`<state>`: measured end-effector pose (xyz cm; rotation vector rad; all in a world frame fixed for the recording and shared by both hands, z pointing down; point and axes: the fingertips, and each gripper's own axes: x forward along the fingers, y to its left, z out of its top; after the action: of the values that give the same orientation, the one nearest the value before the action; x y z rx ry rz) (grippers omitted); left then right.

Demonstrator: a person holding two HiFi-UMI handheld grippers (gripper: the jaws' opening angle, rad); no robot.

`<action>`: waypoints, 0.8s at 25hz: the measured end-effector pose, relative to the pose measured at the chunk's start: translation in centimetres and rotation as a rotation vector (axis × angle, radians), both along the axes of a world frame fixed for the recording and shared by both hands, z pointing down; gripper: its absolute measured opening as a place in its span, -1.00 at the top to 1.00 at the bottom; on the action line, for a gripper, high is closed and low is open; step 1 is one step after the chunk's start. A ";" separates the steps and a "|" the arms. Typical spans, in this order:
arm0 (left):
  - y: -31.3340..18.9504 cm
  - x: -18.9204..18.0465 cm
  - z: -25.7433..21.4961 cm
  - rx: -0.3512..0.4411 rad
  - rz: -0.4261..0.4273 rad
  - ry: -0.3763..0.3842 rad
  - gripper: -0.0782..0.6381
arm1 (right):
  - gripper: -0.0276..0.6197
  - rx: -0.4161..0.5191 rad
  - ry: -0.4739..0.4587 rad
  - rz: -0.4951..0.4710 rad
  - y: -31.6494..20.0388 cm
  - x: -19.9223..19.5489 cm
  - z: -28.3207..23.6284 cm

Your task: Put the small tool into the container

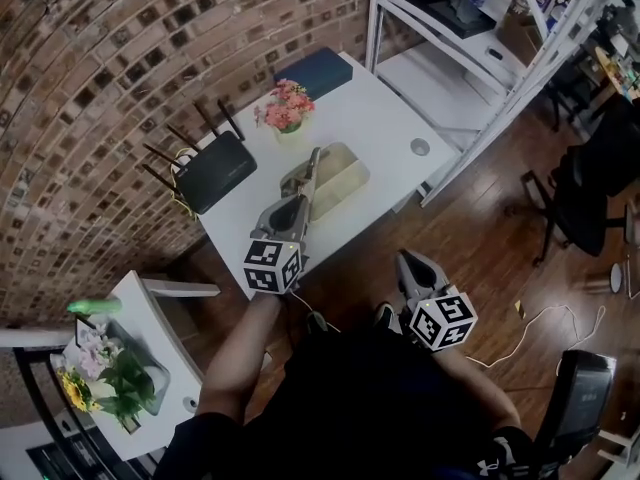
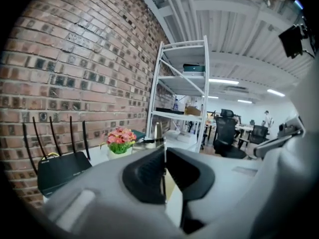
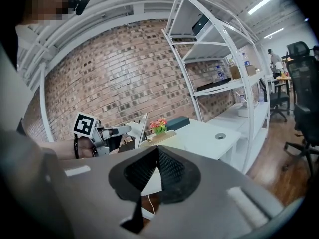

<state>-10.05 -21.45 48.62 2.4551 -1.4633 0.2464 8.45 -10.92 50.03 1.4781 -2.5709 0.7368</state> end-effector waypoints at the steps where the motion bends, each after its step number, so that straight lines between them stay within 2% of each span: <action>1: -0.2 0.2 0.2 0.001 0.002 -0.005 0.76 | 0.89 -0.002 0.000 0.004 0.1 0.2 0.0; 20: -1.6 1.1 5.6 -0.077 0.006 -0.090 0.76 | 0.89 -0.044 0.000 0.042 0.5 1.8 0.7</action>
<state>-8.92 -23.04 54.25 2.4158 -1.4538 0.4125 10.23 -10.41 50.76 1.5238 -2.5141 0.7926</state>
